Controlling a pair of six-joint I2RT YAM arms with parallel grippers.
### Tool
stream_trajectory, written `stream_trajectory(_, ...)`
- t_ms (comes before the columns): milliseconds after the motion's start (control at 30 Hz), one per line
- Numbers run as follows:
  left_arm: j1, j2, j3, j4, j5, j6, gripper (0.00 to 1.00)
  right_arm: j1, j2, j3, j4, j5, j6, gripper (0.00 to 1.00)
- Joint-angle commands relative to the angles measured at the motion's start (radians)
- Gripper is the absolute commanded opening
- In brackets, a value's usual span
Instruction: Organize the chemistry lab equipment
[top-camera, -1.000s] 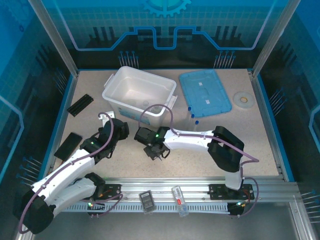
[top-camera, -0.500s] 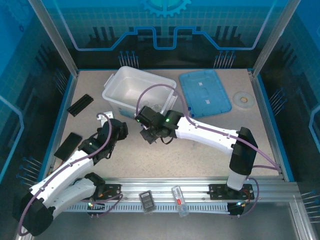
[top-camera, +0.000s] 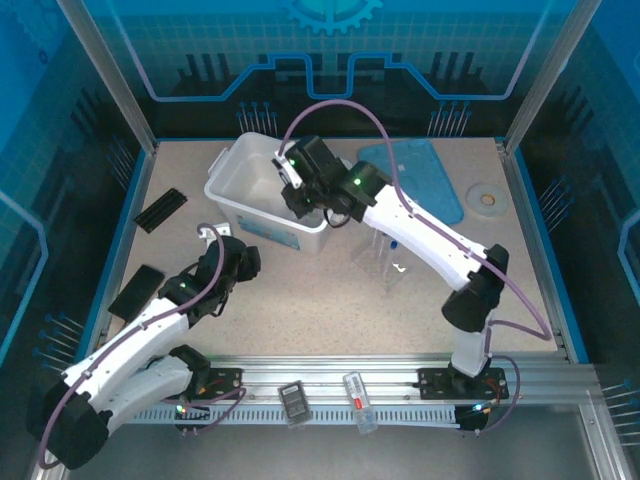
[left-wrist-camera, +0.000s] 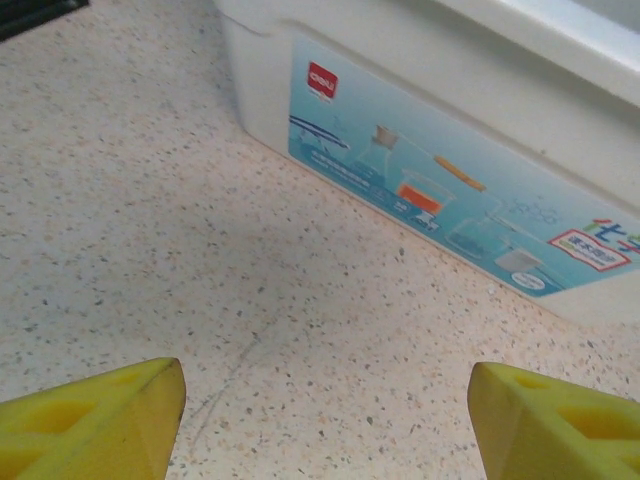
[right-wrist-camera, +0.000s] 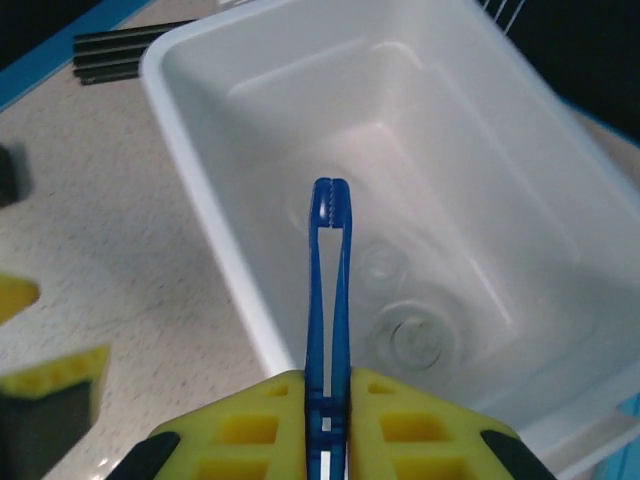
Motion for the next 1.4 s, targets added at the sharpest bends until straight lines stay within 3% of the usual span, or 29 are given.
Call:
stream_trajectory(0,0.010,0.038,0.036,-0.017,0.084,0.039,0.75,-0.050,0.135,0.117,-0.042,0.004,-0.062,0.17)
stream_trajectory(133,0.010,0.052,0.041,-0.032,0.118,0.043,0.76,-0.092,0.285,0.300,-0.084,0.014,-0.114,0.17)
stream_trajectory(333,0.010,0.008,0.029,-0.058,0.122,0.043,0.76,-0.124,0.455,0.456,-0.081,0.181,-0.222,0.18)
stream_trajectory(600,0.010,-0.012,0.023,-0.076,0.134,0.031,0.76,-0.169,0.541,0.469,-0.050,0.229,-0.334,0.19)
stream_trajectory(1367,0.010,-0.016,0.023,-0.089,0.146,0.016,0.76,-0.235,0.657,0.475,-0.068,-0.051,-0.350,0.20)
